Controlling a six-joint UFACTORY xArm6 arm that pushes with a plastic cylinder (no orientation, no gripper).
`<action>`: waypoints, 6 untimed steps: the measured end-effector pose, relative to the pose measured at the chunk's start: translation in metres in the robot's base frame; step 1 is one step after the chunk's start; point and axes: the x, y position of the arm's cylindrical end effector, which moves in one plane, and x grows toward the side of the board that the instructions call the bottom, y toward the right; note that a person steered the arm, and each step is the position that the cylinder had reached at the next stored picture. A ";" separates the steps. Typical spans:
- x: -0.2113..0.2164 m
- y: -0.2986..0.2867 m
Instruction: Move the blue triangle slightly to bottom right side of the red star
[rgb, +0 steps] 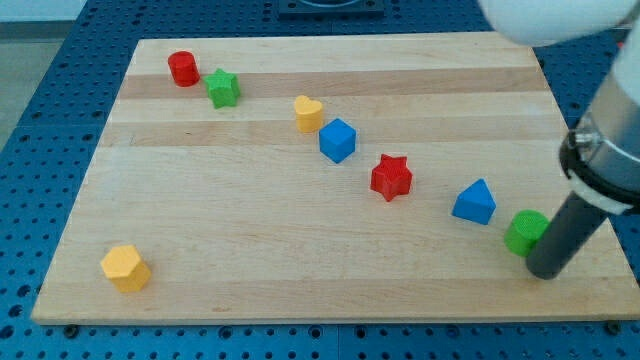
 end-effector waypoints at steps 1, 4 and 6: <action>-0.008 0.074; -0.109 0.022; -0.088 -0.014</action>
